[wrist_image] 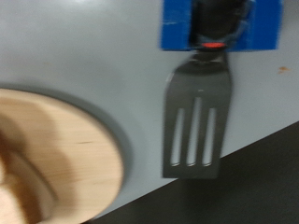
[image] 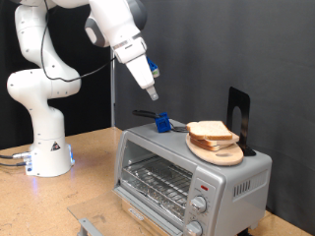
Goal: Make a piece of toast with the oven
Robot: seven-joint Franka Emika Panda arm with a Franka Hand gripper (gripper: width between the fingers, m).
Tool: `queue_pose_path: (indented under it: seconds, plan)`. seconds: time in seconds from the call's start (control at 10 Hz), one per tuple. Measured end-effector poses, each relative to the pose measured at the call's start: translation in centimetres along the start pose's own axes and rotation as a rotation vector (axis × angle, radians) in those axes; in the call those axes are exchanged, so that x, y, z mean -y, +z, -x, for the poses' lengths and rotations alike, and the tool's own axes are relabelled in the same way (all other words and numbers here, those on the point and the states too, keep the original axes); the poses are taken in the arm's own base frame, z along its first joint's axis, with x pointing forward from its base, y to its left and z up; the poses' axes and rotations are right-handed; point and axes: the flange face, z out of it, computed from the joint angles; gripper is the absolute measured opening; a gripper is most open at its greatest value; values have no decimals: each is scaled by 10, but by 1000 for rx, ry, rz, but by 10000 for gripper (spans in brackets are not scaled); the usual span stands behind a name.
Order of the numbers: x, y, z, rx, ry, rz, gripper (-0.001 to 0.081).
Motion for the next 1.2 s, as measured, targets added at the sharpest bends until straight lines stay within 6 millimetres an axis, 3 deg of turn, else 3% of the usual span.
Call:
queue_pose_path:
  seconds: [0.8, 1.2]
  plan:
    - [23, 59, 38, 28, 50, 52, 806]
    - [31, 68, 39, 2, 54, 42, 806]
